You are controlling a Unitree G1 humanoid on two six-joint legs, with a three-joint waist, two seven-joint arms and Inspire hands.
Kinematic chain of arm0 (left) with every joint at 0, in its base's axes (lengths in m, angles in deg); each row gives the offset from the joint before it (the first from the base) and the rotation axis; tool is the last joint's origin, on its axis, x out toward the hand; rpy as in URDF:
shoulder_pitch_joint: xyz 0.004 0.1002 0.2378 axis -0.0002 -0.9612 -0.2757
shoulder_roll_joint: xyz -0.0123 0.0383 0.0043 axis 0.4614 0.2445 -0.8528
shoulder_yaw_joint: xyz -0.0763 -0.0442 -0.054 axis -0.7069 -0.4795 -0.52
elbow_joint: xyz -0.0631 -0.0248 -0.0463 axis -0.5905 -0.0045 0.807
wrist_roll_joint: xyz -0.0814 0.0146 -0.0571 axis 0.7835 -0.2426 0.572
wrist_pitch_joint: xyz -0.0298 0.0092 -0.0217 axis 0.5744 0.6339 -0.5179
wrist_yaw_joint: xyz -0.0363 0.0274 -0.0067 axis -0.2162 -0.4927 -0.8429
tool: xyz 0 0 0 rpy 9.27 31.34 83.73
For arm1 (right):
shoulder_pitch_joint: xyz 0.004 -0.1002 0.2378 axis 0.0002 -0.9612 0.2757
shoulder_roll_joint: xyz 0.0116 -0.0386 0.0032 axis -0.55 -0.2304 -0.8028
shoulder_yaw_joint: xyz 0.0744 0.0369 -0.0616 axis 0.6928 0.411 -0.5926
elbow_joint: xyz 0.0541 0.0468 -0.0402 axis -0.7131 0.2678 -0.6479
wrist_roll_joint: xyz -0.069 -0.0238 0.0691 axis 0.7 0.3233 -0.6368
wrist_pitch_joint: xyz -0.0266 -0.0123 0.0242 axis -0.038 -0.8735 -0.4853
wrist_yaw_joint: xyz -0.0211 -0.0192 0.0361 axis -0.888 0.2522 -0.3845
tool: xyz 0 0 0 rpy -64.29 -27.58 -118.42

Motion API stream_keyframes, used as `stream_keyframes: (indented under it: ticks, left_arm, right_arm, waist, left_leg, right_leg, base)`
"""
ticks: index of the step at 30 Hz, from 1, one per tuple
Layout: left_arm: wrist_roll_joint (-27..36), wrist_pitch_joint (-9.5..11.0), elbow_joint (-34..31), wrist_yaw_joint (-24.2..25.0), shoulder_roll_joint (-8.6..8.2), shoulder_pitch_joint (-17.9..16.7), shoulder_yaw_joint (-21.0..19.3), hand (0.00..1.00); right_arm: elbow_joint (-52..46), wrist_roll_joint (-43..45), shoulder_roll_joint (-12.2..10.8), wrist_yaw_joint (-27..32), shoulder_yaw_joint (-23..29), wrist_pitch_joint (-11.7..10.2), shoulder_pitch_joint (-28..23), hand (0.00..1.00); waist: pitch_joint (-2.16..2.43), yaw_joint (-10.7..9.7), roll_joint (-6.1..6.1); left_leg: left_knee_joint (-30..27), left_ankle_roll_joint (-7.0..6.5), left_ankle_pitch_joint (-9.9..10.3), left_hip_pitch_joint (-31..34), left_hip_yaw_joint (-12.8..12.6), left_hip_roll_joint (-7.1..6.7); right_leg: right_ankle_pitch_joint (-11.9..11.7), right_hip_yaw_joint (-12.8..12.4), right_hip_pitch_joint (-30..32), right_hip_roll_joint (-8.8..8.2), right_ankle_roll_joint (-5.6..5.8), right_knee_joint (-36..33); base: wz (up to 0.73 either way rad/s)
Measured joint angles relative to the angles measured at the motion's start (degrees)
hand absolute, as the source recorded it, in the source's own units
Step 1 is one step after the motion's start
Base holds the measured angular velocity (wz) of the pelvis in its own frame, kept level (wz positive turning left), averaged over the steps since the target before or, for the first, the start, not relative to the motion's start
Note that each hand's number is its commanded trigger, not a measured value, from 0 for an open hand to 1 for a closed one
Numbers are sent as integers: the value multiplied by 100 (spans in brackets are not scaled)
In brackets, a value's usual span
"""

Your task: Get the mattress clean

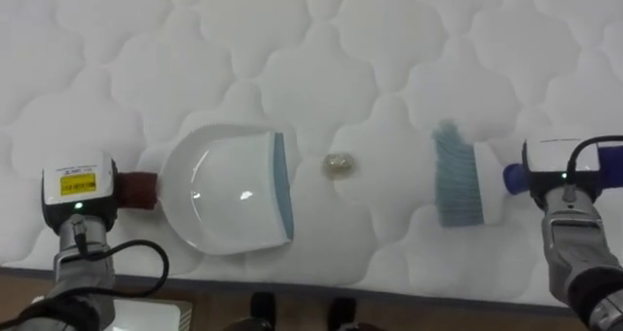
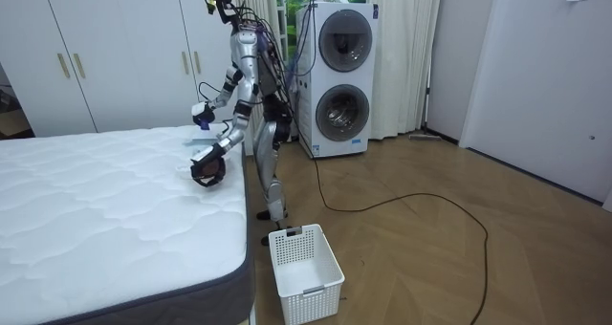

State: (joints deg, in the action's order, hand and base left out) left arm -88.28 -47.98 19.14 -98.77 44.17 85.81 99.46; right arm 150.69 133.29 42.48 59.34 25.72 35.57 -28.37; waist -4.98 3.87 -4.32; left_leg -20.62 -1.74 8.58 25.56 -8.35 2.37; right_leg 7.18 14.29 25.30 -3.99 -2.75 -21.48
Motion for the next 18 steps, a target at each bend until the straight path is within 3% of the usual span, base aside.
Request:
stream_keyframes:
  ticks: [18]
  left_arm:
    - [-12,-24,-6,173,-272,76,81,100]
  right_arm:
    - [-45,-439,-145,-16,-1,53,3,100]
  waist:
    - [5,-27,166]
  left_leg:
    - [111,42,-47,-151,-28,-8]
  right_leg:
    - [-19,-18,-118,35,-26,59]
  base:
    - [-1]
